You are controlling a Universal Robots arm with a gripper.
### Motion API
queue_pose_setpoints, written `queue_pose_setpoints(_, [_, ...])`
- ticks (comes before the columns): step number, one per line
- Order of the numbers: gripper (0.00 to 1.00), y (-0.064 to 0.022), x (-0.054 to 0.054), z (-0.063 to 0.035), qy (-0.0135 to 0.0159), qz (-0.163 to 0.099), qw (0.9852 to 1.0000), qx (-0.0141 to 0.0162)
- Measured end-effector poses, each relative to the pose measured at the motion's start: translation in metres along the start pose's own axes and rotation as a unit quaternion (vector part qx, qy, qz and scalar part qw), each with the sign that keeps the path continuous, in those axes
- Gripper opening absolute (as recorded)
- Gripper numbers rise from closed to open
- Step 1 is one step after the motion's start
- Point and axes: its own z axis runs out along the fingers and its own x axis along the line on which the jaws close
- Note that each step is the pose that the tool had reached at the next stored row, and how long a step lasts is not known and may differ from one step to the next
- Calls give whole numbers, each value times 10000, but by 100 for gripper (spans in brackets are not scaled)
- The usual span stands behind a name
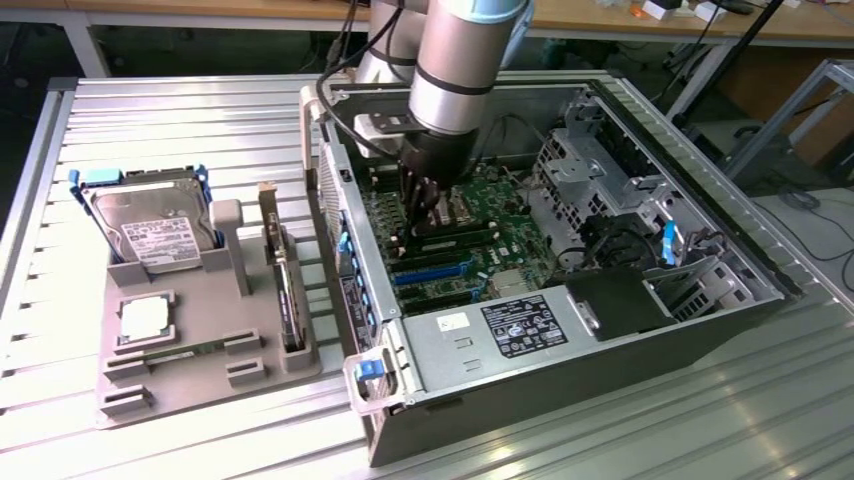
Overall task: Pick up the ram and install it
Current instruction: 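Press down the ram until it locks into place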
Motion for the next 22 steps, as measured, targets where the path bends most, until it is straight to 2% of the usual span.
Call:
queue_pose_setpoints(2, [11,1,1,-29,-6,0,10000,4])
queue_pose_setpoints(4, [11,15,17,-202,-2,-1,10000,-10])
queue_pose_setpoints(5, [11,-29,26,-287,-2,-3,10000,-28])
queue_pose_setpoints(6, [11,-117,31,-319,-4,-5,10000,-49])
queue_pose_setpoints(7, [11,-240,38,-351,-4,-9,10000,-85])
queue_pose_setpoints(9, [11,-458,48,-387,-3,-24,9999,-135])
queue_pose_setpoints(10, [11,-545,50,-396,-4,-30,9999,-142])
queue_pose_setpoints(11, [11,-586,52,-399,-4,-38,9999,-140])
queue_pose_setpoints(13, [11,-630,53,-402,-1,-50,9999,-105])
queue_pose_setpoints(14, [11,-650,54,-404,2,-56,10000,-46])
queue_pose_setpoints(15, [11,-658,55,-405,6,-60,10000,40])
queue_pose_setpoints(16, [11,-672,55,-406,10,-63,9998,163])
queue_pose_setpoints(18, [11,-684,66,-526,17,-62,9998,167])
queue_pose_setpoints(19, [11,-698,70,-566,26,-59,9998,197])
queue_pose_setpoints(20, [11,-771,75,-571,25,-56,9997,229])
queue_pose_setpoints(22, [11,-898,95,-753,35,-56,9997,228])
